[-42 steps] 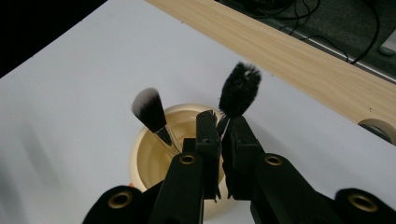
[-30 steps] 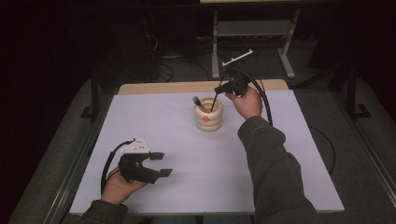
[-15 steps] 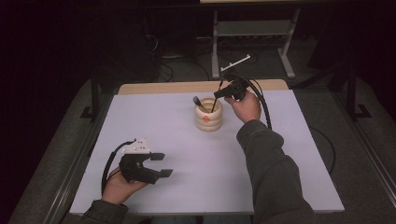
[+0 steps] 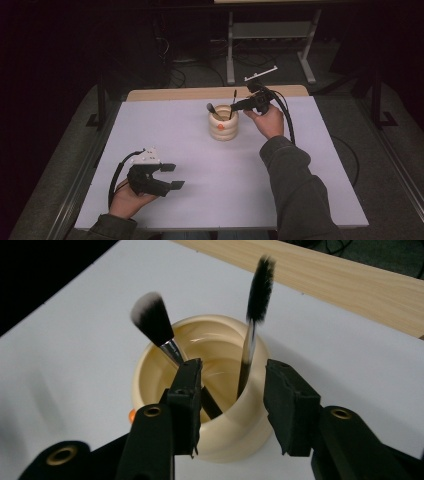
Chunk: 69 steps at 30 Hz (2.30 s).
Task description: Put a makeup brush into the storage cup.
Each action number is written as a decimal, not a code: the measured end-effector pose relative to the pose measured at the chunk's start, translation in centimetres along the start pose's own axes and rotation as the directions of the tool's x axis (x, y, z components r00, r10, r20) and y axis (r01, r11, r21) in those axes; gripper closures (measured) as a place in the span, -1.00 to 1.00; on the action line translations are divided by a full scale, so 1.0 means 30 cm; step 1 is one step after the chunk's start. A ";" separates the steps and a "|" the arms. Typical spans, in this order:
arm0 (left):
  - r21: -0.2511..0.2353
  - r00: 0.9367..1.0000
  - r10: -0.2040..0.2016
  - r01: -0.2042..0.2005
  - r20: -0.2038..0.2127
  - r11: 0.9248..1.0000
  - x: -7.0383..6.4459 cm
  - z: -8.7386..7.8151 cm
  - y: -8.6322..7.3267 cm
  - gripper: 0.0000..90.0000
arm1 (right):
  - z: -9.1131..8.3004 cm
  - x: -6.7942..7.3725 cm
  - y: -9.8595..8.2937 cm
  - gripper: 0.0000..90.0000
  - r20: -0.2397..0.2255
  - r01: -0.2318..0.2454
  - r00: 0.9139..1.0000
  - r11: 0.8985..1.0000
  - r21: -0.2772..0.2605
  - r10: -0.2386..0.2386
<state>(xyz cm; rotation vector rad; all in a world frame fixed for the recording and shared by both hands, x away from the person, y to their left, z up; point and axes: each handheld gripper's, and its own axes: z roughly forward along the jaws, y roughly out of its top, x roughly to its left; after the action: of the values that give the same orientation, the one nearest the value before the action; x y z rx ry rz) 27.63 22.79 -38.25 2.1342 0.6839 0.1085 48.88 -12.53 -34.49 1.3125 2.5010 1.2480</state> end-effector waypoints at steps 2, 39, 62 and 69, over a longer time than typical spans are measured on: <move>0.003 1.000 0.010 -0.010 -0.007 1.000 0.002 -0.002 0.000 -0.32 | -0.014 -0.004 -0.017 0.19 -0.006 -0.005 1.000 1.000 -0.013 0.005; -0.006 0.997 -0.001 0.000 -0.073 1.000 0.010 0.001 -0.002 -0.40 | -0.200 0.029 -0.268 -0.24 -0.052 0.067 0.996 0.988 -0.142 -0.075; -0.007 0.997 -0.011 0.010 -0.077 1.000 0.022 0.006 -0.013 -0.44 | -0.237 0.102 -0.367 -0.32 -0.055 0.130 0.989 0.979 -0.160 -0.140; -0.011 0.997 -0.019 0.018 -0.077 1.000 0.027 0.004 -0.014 -0.52 | -0.250 0.108 -0.401 -0.36 -0.042 0.133 0.989 0.976 -0.171 -0.142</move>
<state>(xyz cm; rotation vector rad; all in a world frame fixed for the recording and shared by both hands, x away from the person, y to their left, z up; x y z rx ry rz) 28.18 23.31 -38.80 2.1220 0.7463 0.1854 35.89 -18.74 -36.63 1.0638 2.4114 1.4429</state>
